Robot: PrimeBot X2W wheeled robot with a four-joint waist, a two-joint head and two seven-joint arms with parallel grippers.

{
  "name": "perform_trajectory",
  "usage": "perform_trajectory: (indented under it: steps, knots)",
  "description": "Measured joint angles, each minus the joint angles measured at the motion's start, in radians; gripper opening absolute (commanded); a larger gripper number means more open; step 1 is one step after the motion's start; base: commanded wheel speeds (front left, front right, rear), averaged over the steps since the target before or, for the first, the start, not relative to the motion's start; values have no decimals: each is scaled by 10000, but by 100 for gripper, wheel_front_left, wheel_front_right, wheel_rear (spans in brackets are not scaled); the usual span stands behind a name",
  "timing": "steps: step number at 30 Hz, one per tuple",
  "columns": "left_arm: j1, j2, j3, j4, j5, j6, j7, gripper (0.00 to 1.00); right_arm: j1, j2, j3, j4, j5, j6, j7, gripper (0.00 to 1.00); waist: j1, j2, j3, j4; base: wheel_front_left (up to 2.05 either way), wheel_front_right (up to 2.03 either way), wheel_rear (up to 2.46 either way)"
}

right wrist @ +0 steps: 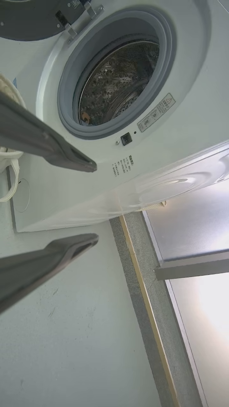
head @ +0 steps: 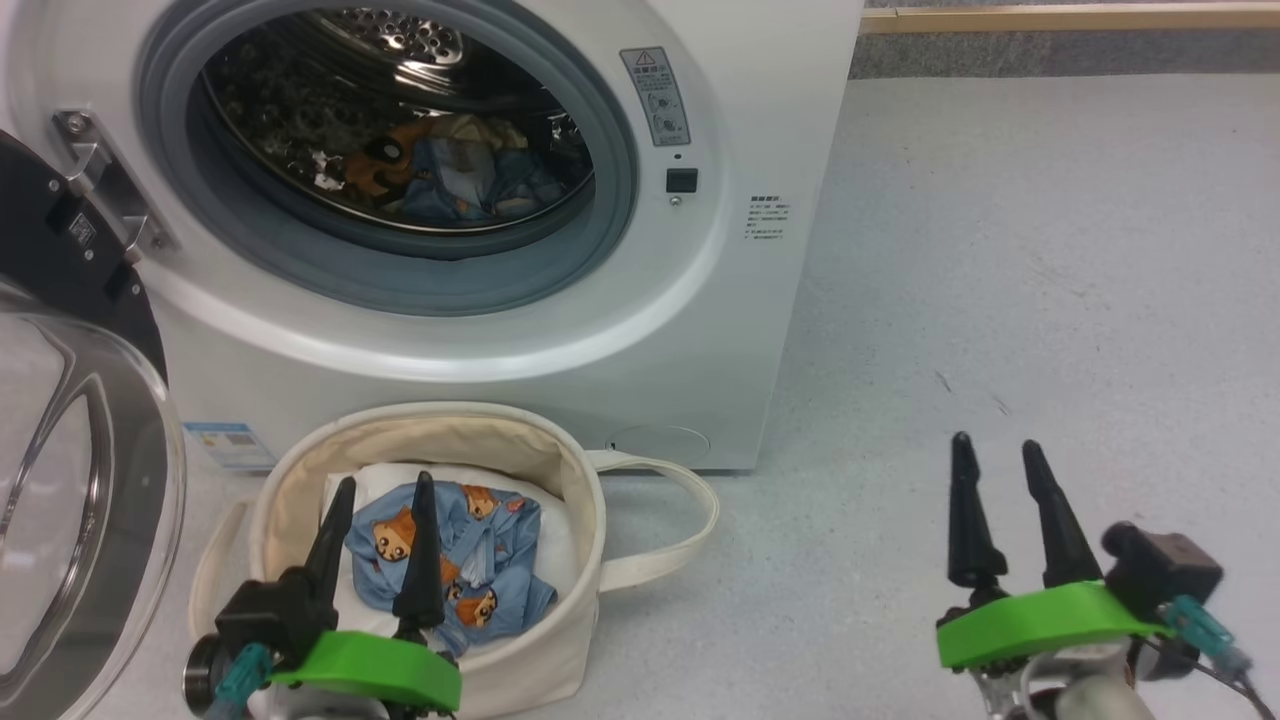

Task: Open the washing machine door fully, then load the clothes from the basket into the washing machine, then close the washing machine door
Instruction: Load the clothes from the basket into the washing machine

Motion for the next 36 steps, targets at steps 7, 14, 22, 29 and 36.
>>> perform_trajectory:
  steps: [7,14,22,29,36]
  knots:
    - [-4,0,-69,42,130,15,0,100,0,2,130,-63,-443,0,0,100,0,0,63,-19,0,0,0]
    - [-60,0,-146,228,280,127,0,100,-6,2,128,-105,-431,0,0,100,0,0,286,-77,0,0,0]
    - [-1005,0,-370,1664,686,174,2,100,-379,2,123,-433,-449,0,0,100,0,0,1185,-75,0,0,0]
    - [-3251,-15,-261,4180,882,-15,4,100,-1315,-2,274,-949,-614,0,0,100,1,0,2843,-19,0,0,0]
    - [-6109,71,-128,6659,1250,-186,12,100,-2569,-6,357,-1358,-755,0,0,100,4,-1,5012,40,0,0,0]
